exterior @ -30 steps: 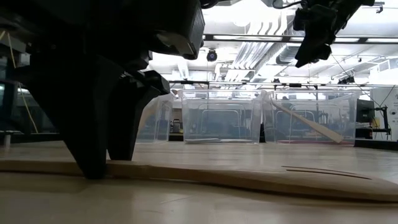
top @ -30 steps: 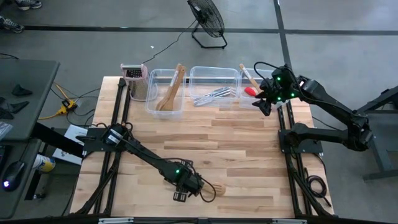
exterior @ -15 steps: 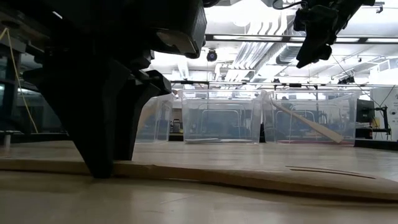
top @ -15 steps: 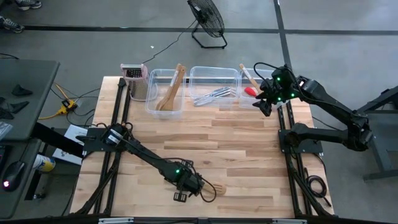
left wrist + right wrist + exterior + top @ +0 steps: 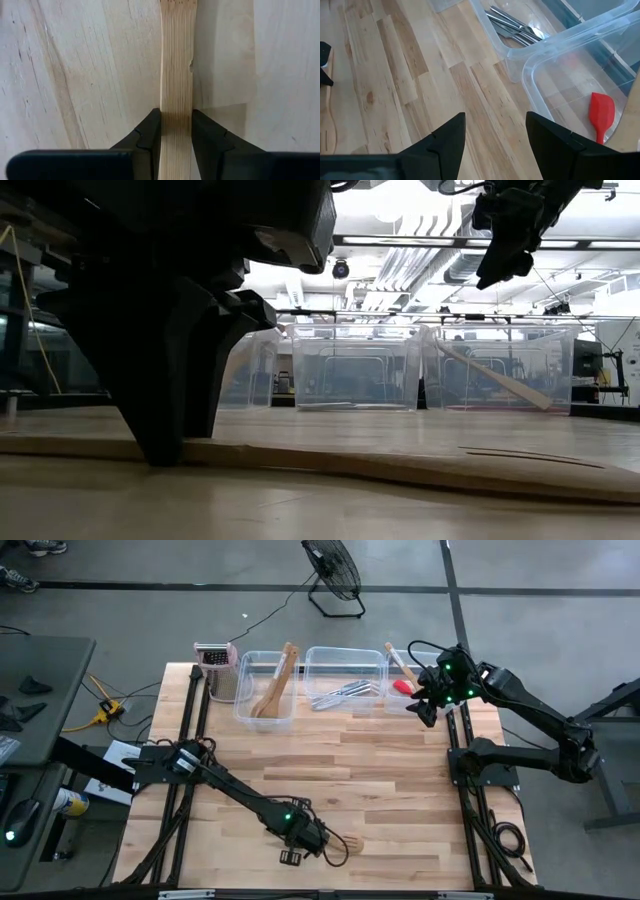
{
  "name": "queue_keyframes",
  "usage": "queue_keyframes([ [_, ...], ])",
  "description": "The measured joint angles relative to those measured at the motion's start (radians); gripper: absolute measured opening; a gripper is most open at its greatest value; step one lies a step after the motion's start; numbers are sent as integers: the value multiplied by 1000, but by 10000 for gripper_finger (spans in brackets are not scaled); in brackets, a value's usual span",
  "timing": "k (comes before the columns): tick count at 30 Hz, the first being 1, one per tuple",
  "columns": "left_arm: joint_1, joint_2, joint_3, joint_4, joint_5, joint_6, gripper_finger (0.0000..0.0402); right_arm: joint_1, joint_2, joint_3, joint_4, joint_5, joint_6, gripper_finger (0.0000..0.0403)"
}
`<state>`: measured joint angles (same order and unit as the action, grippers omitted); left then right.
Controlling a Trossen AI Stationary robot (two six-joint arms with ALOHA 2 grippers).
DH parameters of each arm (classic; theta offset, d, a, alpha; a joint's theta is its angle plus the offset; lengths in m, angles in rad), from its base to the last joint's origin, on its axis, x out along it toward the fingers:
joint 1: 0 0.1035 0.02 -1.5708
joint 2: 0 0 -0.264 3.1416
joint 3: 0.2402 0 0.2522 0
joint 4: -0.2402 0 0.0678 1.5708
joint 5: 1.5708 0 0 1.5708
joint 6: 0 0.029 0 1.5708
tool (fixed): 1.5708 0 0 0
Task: Pick & Place Kitchen Items
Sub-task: Put the brown slotted serving spoon into the left transparent container
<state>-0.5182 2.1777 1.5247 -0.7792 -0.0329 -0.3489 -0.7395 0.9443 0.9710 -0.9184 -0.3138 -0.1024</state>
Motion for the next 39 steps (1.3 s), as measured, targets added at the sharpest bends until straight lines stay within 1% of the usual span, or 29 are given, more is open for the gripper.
queue_keyframes([
  [4, -1, 2, 25, -26, -10, -4, 79, 0, 0, 0, 1, 0, 0, 200],
  [19, 0, -28, 33, -80, -72, -184, 79, 0, 0, 0, 5, 0, -7, 200],
  [24, 0, -46, 32, -106, -94, -208, 79, 0, 0, 0, 10, -2, -7, 200],
  [30, 2, -62, 30, -129, -96, -217, 79, 0, 0, 0, 14, -2, -6, 200],
  [36, 2, -91, 28, -165, -154, -237, 78, 0, 0, 0, 15, -2, -5, 200],
  [39, 2, -101, 30, -172, -161, -241, 78, 0, 0, 0, 18, -1, -5, 200],
])
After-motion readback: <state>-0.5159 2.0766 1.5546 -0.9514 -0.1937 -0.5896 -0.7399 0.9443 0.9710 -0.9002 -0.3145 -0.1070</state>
